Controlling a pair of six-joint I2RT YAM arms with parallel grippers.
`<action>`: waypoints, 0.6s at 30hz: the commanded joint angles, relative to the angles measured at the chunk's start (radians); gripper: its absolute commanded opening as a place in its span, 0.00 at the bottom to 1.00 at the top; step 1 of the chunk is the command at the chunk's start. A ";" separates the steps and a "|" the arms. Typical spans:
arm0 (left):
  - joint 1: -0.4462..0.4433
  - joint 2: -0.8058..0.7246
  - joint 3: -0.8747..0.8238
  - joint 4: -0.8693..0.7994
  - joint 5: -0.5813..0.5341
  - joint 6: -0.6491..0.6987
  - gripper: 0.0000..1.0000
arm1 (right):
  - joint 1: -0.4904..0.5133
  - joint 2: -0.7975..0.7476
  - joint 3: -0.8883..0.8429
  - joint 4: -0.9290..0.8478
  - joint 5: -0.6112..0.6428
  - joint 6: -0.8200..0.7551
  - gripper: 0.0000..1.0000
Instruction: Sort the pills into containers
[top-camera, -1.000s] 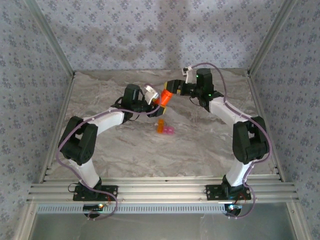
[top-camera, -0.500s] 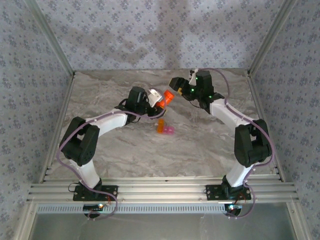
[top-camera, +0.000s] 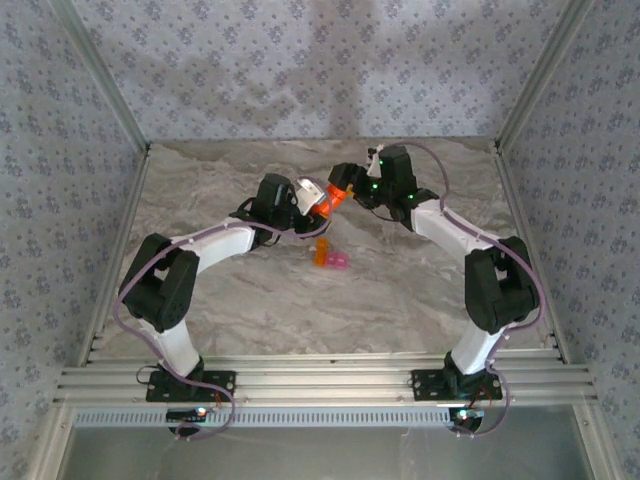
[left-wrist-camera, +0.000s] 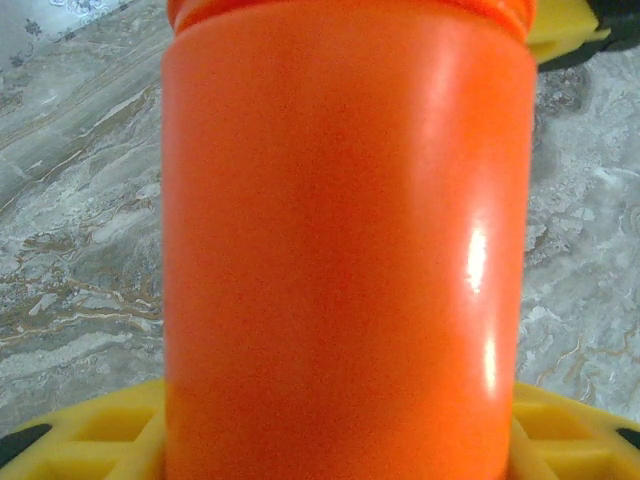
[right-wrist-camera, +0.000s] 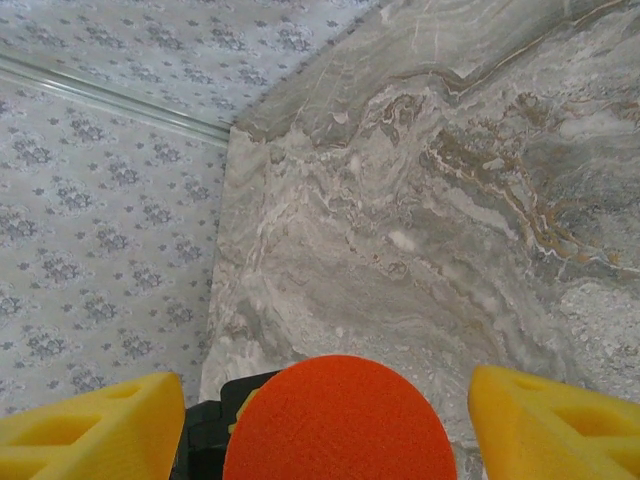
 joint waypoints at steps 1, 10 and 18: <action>-0.008 -0.027 0.020 0.014 0.006 0.014 0.00 | 0.011 0.015 0.021 -0.025 0.006 0.011 0.74; -0.007 -0.025 0.021 0.015 0.004 0.014 0.00 | 0.013 0.022 0.028 -0.020 -0.010 0.000 0.46; 0.005 -0.037 0.013 0.029 0.077 -0.015 0.00 | -0.024 0.016 0.000 0.069 -0.063 -0.070 0.31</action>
